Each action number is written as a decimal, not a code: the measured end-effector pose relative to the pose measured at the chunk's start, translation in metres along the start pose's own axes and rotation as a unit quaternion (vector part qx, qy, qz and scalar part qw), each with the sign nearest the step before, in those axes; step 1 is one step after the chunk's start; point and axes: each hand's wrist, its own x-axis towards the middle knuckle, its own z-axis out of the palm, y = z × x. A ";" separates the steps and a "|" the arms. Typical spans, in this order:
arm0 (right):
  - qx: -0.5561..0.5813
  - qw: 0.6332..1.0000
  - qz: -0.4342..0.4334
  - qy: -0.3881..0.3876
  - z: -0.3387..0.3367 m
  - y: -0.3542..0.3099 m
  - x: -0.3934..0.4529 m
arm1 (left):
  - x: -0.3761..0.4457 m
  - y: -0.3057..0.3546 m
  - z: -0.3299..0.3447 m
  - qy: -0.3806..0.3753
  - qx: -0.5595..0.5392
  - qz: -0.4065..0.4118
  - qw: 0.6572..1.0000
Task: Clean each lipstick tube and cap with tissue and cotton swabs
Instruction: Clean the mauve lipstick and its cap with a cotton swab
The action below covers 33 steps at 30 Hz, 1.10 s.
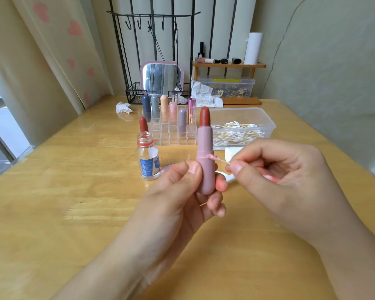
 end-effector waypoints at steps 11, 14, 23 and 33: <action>-0.049 0.998 0.039 0.014 -0.004 0.001 0.002 | -0.004 0.002 0.003 0.119 0.242 0.072 0.960; -0.066 0.997 0.033 0.011 0.004 0.000 0.000 | -0.004 0.001 0.006 0.150 0.295 0.089 0.940; -0.064 0.997 0.037 0.012 0.005 0.001 0.000 | -0.007 0.001 0.006 0.242 0.404 0.158 0.868; 0.028 0.998 0.051 -0.005 -0.007 0.003 0.005 | -0.005 0.002 0.010 0.101 0.259 0.115 0.954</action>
